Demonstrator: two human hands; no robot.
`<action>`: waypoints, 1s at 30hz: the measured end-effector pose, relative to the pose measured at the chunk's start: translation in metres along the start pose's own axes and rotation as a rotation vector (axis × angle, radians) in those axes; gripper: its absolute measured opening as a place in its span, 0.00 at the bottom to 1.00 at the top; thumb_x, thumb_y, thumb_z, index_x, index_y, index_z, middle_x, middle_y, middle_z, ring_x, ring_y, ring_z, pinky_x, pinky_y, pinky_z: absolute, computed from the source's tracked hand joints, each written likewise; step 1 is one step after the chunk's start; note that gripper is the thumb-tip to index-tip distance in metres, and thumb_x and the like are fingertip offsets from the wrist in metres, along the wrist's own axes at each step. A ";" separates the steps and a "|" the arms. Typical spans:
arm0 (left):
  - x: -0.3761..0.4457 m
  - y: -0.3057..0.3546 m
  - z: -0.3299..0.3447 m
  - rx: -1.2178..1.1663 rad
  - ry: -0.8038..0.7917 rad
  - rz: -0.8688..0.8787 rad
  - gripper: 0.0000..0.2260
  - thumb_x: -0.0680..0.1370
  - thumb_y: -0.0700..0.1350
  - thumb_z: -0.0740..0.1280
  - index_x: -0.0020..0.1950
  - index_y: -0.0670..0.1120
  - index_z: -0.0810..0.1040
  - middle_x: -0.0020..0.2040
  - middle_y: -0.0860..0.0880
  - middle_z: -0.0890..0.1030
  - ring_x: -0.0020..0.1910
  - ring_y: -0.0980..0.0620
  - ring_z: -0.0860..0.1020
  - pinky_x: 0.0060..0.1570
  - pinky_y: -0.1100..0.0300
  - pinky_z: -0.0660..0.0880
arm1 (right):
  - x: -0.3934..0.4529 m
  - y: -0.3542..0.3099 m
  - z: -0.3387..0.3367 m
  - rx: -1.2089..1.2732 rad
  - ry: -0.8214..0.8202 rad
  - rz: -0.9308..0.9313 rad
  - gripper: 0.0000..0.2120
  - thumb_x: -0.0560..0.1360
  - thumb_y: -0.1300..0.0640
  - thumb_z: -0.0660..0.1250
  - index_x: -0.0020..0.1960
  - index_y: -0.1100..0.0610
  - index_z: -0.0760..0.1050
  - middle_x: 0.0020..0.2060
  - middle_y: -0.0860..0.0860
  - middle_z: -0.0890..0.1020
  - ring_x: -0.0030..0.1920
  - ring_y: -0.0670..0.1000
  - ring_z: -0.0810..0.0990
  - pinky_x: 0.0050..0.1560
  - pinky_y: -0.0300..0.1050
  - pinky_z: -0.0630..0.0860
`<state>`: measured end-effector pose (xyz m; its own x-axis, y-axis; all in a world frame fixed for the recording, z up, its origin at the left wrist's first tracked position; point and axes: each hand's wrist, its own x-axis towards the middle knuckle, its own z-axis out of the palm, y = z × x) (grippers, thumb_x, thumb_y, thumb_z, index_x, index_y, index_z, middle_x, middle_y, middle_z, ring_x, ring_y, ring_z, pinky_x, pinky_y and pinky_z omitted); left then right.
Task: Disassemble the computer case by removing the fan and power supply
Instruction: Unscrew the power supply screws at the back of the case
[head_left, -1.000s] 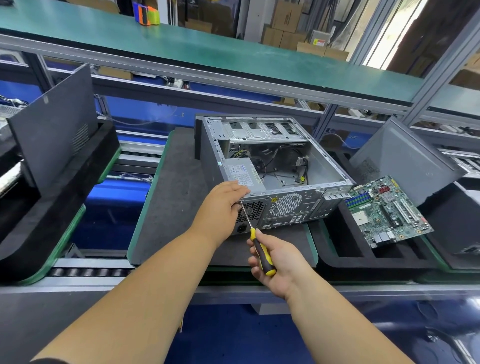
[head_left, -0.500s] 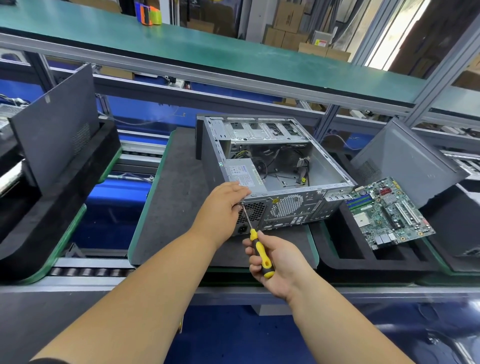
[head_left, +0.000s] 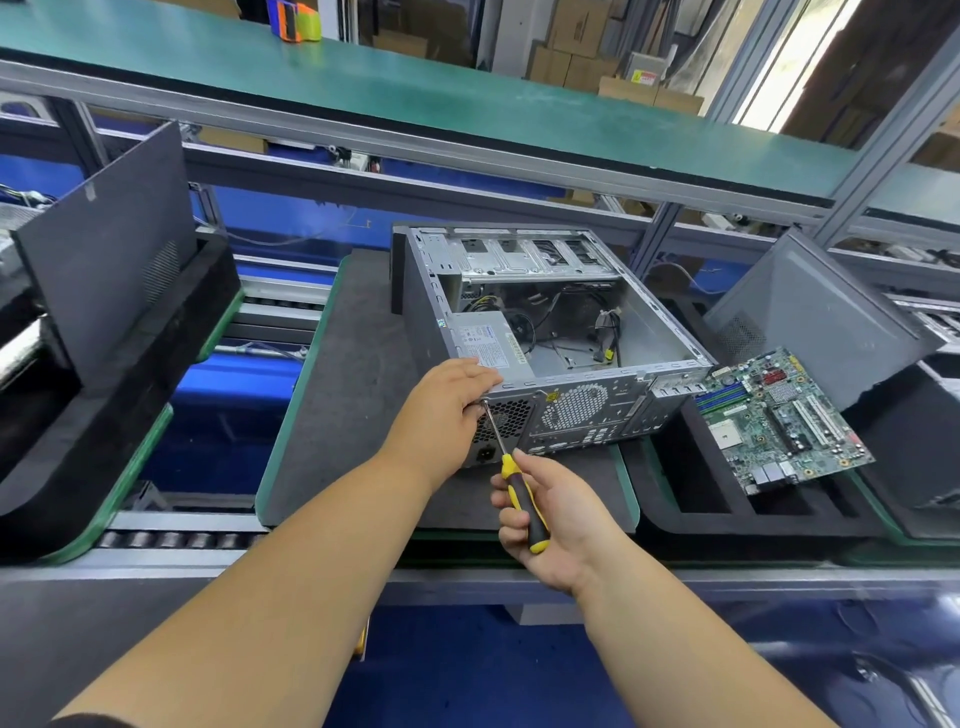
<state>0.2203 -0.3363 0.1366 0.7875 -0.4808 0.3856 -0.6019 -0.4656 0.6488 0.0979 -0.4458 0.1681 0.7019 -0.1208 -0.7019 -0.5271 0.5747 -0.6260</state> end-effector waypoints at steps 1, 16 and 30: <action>0.000 0.000 0.000 -0.003 -0.002 -0.001 0.20 0.77 0.33 0.67 0.68 0.46 0.77 0.67 0.51 0.76 0.72 0.52 0.66 0.72 0.64 0.56 | 0.000 -0.001 0.000 0.002 -0.015 0.012 0.16 0.80 0.50 0.63 0.46 0.63 0.76 0.30 0.53 0.74 0.23 0.45 0.67 0.22 0.36 0.65; -0.038 0.014 -0.009 -0.370 0.370 -0.397 0.09 0.81 0.43 0.61 0.51 0.53 0.81 0.49 0.58 0.81 0.51 0.62 0.78 0.50 0.70 0.72 | 0.003 0.000 -0.007 -0.141 0.090 -0.083 0.14 0.78 0.49 0.68 0.45 0.61 0.81 0.33 0.51 0.79 0.24 0.48 0.73 0.24 0.39 0.72; -0.019 0.027 -0.006 -1.531 -0.112 -1.115 0.18 0.81 0.45 0.54 0.59 0.37 0.79 0.56 0.40 0.83 0.60 0.45 0.79 0.59 0.54 0.74 | -0.001 -0.005 -0.002 0.010 -0.044 0.016 0.19 0.82 0.50 0.58 0.52 0.65 0.78 0.30 0.55 0.76 0.23 0.47 0.67 0.23 0.38 0.67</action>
<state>0.1899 -0.3350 0.1509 0.6315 -0.5366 -0.5598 0.7733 0.3830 0.5053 0.0992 -0.4500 0.1712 0.7140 -0.0757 -0.6961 -0.5340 0.5842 -0.6112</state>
